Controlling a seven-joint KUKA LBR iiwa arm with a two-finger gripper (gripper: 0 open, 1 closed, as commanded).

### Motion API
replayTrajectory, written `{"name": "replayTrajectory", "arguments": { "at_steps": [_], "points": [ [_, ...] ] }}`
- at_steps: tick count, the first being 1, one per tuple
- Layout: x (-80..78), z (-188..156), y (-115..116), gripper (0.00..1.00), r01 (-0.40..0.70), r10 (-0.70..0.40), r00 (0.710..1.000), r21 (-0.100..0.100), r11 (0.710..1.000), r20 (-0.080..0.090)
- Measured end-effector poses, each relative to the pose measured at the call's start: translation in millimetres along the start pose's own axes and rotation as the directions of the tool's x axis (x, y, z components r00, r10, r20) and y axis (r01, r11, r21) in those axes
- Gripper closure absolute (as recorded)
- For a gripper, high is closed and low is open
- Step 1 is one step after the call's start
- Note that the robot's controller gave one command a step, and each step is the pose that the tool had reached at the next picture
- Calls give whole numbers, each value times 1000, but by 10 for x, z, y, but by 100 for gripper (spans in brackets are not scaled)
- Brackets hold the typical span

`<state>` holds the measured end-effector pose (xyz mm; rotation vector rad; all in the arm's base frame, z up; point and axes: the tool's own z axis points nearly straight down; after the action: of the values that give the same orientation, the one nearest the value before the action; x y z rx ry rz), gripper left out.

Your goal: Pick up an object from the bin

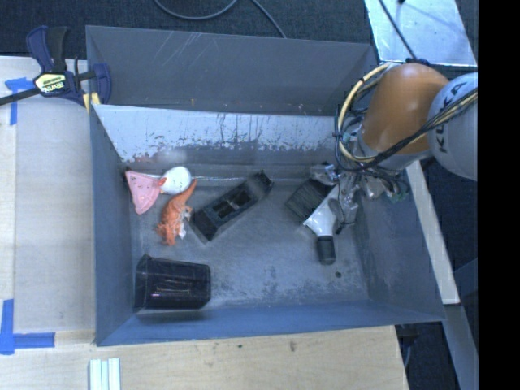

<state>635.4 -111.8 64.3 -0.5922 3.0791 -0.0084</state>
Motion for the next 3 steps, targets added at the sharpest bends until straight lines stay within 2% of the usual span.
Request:
{"name": "replayTrajectory", "arguments": {
  "at_steps": [1,2,3],
  "points": [
    [28,-62,34,100,24,-24,1000,1,1000,5],
    [-21,-206,3,100,1,-1,1000,-1,1000,5],
    [13,-591,19,100,21,-22,1000,5,1000,12]
  ]
}}
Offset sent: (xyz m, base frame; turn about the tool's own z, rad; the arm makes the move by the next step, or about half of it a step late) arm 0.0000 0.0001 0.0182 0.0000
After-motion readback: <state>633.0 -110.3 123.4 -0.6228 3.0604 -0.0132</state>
